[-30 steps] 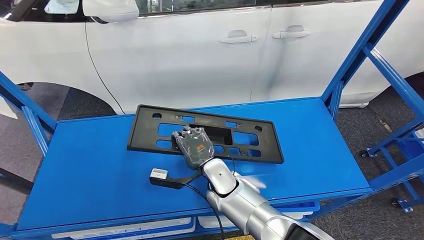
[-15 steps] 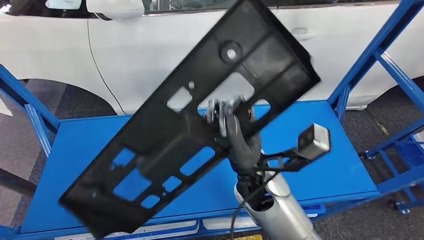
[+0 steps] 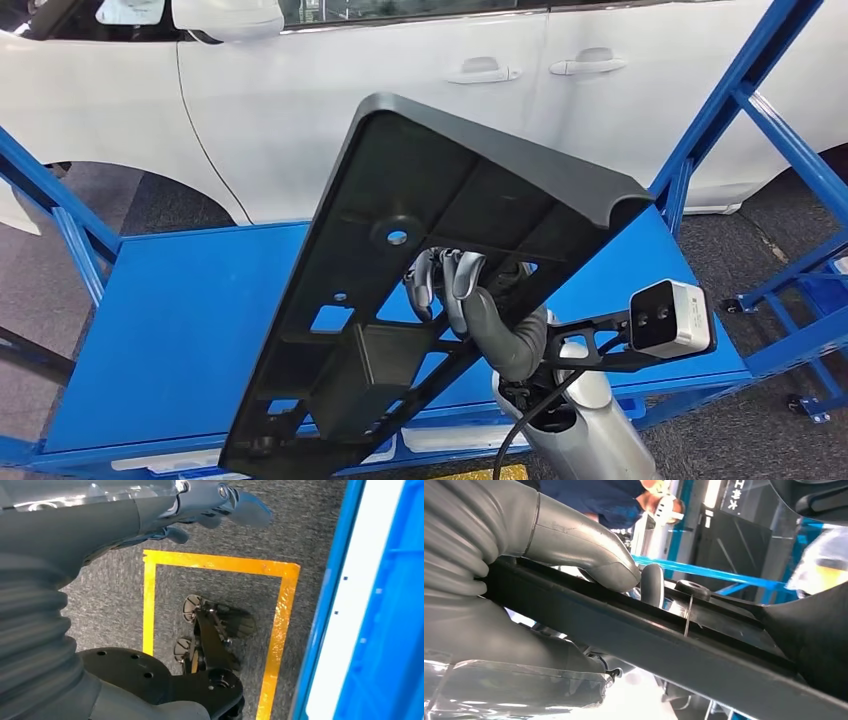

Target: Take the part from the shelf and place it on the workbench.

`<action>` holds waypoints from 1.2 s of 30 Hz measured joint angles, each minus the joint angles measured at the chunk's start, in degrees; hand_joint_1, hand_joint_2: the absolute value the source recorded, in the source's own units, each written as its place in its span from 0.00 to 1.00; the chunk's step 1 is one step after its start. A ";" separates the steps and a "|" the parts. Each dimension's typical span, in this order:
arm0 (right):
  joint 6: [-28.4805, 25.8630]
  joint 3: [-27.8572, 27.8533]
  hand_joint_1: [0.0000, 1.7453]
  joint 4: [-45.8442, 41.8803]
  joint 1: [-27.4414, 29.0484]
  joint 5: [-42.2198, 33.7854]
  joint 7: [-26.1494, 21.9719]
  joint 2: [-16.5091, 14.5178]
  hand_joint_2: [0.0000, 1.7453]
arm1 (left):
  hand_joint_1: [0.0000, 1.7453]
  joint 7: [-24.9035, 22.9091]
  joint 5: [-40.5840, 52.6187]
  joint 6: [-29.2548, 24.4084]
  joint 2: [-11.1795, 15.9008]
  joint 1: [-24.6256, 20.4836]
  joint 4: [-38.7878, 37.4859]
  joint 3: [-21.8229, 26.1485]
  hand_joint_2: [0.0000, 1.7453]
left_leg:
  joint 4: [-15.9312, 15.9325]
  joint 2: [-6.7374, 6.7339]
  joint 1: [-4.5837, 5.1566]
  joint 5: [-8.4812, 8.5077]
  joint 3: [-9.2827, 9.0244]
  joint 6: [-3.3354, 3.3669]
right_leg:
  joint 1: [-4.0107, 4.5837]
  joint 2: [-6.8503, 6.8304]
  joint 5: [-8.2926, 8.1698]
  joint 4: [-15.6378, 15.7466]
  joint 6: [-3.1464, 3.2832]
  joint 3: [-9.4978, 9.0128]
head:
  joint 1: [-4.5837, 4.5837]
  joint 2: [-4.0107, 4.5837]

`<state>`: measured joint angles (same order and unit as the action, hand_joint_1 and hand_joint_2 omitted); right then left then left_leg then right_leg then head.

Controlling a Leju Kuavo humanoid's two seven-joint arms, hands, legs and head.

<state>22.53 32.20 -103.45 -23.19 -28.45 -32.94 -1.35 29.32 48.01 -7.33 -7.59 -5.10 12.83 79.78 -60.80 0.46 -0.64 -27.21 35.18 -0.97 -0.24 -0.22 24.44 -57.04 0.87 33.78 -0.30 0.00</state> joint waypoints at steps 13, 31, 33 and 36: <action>-2.55 0.89 1.00 -0.01 -1.51 -2.67 0.37 1.93 1.00 | 0.00 -0.01 1.29 -0.84 0.23 -0.34 -0.01 -0.32 1.00 | 3.24 -0.08 0.32 -2.03 -6.49 1.43 | 0.15 -0.28 -4.29 -0.93 -1.74 4.48 | 0.08 -0.01; -4.21 2.59 1.00 -0.30 -6.03 -4.99 2.13 2.97 1.00 | 0.00 0.17 1.39 -1.65 0.32 -0.49 -0.02 -0.83 1.00 | -0.45 -0.19 0.01 1.31 2.79 -0.10 | -0.11 -0.13 2.02 0.85 0.16 -3.04 | -0.41 0.00; -4.21 2.76 1.00 -0.31 -6.13 -5.01 2.16 2.97 1.00 | 0.00 0.17 1.39 -1.65 0.33 -0.46 -0.03 -0.92 1.00 | -7.45 -0.20 -0.09 -4.11 4.66 -0.37 | 0.06 -0.27 0.89 0.77 0.53 -1.66 | -0.20 0.00; -4.31 2.82 1.00 -0.31 -6.13 -5.05 2.18 2.97 1.00 | 0.00 0.17 1.46 -1.65 0.33 -0.46 -0.04 -1.02 1.00 | -12.97 -0.22 -0.09 -5.15 4.18 -0.61 | 0.22 -0.40 -0.53 0.15 0.44 0.76 | -0.14 0.00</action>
<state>18.22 35.01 -103.75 -29.32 -33.51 -30.76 1.62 29.48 49.47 -8.98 -7.26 -5.56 12.79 78.76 -73.77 0.24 -0.73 -32.36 39.35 -1.58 -0.02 -0.63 23.91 -56.89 1.31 34.54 -0.44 0.00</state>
